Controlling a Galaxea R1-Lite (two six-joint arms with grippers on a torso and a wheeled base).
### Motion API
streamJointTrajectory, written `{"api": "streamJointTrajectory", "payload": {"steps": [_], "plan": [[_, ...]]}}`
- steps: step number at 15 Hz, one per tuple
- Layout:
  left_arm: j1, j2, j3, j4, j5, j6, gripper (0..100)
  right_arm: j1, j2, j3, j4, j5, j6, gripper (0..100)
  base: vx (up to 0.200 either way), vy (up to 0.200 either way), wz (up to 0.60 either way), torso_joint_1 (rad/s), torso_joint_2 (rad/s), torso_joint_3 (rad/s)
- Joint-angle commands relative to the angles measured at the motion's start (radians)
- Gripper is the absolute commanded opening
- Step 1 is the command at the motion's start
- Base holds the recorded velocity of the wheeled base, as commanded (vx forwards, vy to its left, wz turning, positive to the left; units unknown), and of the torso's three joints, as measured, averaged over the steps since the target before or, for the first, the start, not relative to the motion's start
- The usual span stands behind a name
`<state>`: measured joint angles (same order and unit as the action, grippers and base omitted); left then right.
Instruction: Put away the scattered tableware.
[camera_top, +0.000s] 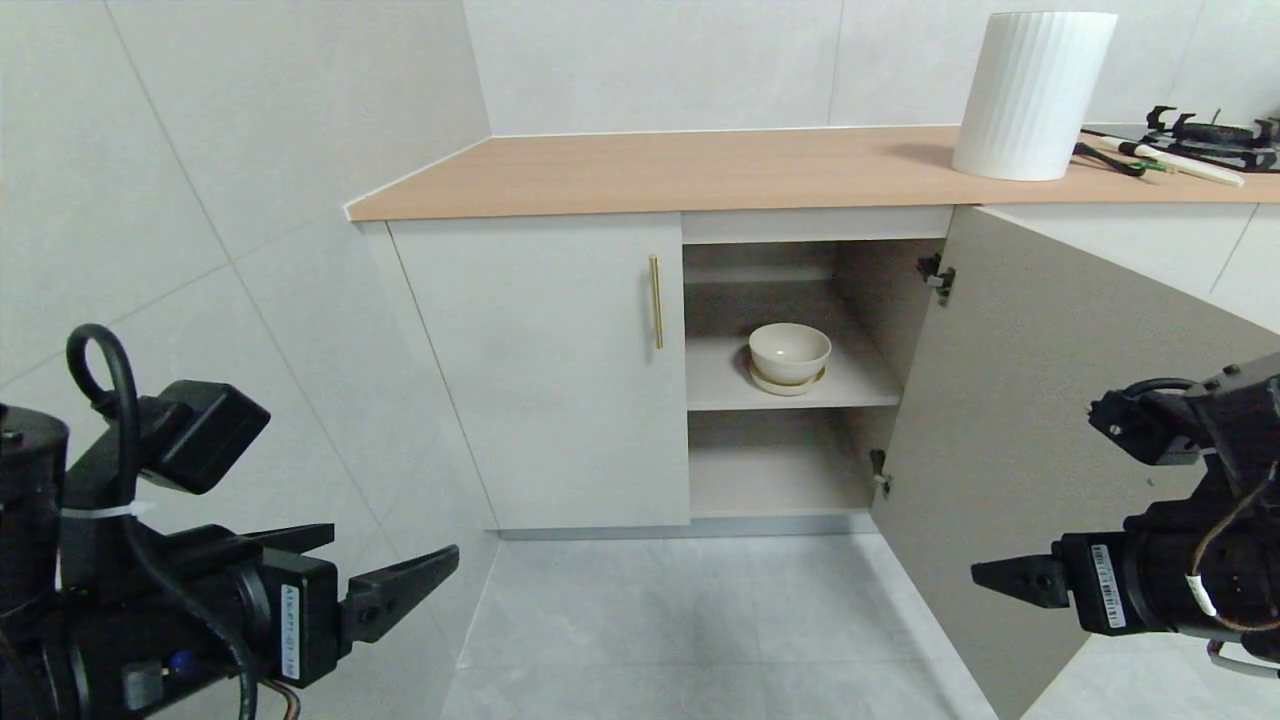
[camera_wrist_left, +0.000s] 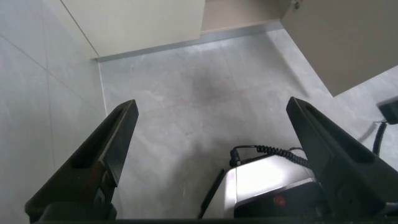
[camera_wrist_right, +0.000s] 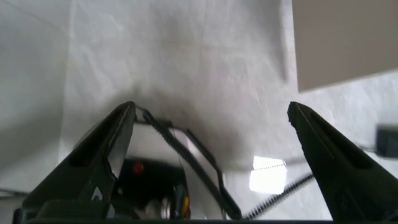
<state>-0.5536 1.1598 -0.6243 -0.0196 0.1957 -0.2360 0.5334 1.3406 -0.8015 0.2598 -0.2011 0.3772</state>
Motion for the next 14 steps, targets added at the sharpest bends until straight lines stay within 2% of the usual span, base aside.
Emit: {"api": "streamJointTrajectory", "payload": {"steps": [1,4,11,14], "plan": [[0.0,0.001,0.0,0.0,0.001,0.0,100,0.0,-0.021,-0.004,0.007,0.0,0.0,100,0.0,0.0,0.0,0.0,0.0,0.0],[0.0,0.001,0.0,0.0,0.002,0.001,100,0.0,-0.051,0.01,0.061,0.002,0.0,100,0.0,0.0,0.0,0.0,0.0,0.0],[0.0,0.0,0.0,0.0,0.002,0.003,100,0.025,-0.097,-0.002,0.142,0.0,0.0,100,0.0,-0.2,0.0,0.002,0.0,0.004],[0.0,0.0,0.0,0.0,0.001,0.003,100,0.026,-0.097,-0.024,0.223,0.0,-0.004,100,0.0,-0.2,0.0,0.009,0.0,0.004]]}}
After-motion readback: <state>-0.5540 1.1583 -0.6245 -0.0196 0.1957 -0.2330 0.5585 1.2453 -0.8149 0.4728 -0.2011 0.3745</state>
